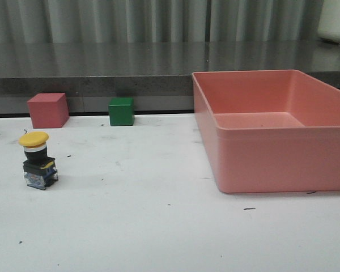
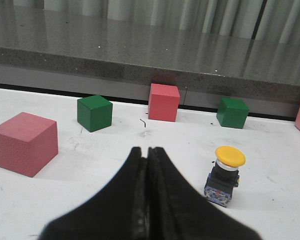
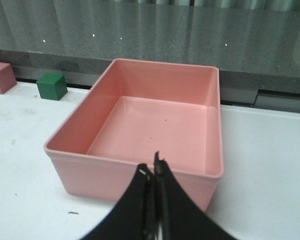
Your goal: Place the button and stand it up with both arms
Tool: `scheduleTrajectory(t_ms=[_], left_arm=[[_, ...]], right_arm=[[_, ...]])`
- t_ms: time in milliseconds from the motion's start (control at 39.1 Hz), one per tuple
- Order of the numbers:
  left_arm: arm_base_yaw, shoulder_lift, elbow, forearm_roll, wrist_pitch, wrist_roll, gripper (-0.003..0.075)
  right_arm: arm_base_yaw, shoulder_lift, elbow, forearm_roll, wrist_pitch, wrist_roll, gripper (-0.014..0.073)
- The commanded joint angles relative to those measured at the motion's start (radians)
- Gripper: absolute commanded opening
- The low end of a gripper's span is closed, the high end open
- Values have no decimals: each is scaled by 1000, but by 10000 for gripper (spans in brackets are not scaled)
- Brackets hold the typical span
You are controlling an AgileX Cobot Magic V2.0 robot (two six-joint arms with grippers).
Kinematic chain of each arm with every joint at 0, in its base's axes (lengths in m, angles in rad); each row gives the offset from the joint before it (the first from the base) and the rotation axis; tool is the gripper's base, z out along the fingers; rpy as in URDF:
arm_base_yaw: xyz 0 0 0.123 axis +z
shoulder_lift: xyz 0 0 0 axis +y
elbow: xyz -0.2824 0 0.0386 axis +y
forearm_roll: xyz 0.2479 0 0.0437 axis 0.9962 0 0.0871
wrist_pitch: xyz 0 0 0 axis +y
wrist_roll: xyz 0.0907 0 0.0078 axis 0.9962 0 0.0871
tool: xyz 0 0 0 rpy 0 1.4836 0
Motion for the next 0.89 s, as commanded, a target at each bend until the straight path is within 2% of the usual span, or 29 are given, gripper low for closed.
scheduleTrajectory(t_ms=[0,256,639,869], left_arm=[[-1,-23,15,-5,-88,0,-20],[-1,-23,15,-5,-88,0,-20],[-1,-23,15,-5,-88,0,-20],[-1,-23,15,-5,-88,0,-20]], right_arm=[[-12,9,23,-30,-117,-4,-69],[-72,-68,184,-29,-220,-4,-69],[-125,-229,341,-29,-217,-4,-69],[-125,-277,352,-28,-182,-4,-69]])
